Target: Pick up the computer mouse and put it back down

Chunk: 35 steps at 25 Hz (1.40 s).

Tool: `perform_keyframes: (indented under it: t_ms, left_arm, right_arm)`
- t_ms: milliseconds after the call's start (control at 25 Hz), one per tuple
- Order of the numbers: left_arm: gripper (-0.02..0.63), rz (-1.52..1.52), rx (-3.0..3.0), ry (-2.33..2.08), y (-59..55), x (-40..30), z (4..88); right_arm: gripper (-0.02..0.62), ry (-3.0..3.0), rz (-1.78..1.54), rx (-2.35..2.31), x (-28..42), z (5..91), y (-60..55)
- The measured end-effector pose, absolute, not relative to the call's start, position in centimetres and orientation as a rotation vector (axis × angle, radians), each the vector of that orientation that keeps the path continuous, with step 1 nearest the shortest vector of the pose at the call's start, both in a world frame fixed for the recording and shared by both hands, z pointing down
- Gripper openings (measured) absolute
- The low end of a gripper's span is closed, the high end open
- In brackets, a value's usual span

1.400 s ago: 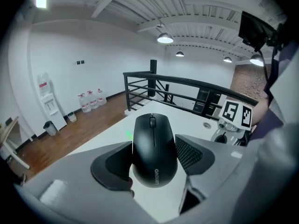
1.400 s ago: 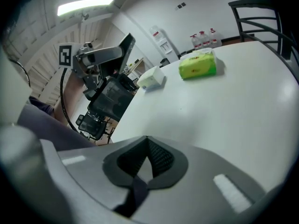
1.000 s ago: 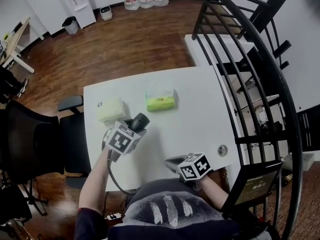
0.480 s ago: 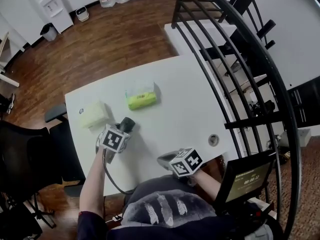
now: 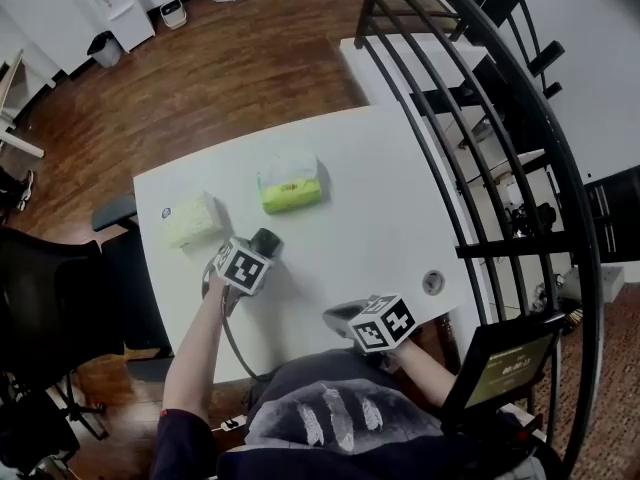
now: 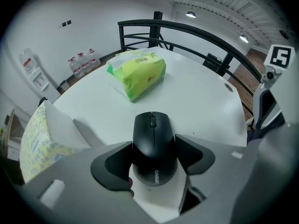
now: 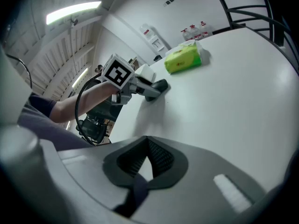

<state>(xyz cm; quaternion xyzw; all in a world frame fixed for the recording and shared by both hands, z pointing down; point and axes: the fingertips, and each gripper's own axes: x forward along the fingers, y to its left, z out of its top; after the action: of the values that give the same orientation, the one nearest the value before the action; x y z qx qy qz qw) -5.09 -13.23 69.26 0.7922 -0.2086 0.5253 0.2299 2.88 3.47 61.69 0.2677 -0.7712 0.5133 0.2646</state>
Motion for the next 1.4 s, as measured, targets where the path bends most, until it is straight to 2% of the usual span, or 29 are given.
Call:
perform_keyframes:
  t_ms: [320,600,640,800,880,960,1400]
  left_arm:
    - [0.313,1.55,2.15,-0.566,-13.3,-4.8,69.6]
    - [0.312,1.426,2.201,-0.638,-12.4,-7.4,66.9]
    - [0.3,1.387,2.228,-0.664,-12.4,-7.6,65.6]
    - [0.185,1.186,2.353,-0.77,-11.8,-7.1,59.0]
    - [0.117,1.087,2.409,-0.825,-10.9,-7.1,56.0]
    - [0.015,0.989,2.448,-0.873,-10.0,-7.5,53.6]
    - [0.015,0.714,2.463,-0.921,-3.0,-8.1,48.0]
  right_arm:
    - [0.003,-2.088,1.386,0.7,3.1,61.1,3.1]
    - [0.003,-2.12,1.333,0.687,0.5,60.9,3.5]
    - [0.003,-2.126,1.324,0.681,0.3,60.7,3.4]
    - [0.003,-2.146,1.294,0.659,0.8,59.5,2.9]
    - [0.003,-2.16,1.274,0.655,1.0,58.8,2.8]
    - [0.003,-2.185,1.252,0.655,0.9,58.1,2.7]
    - [0.003,-2.342,1.137,0.751,0.0,54.5,1.2]
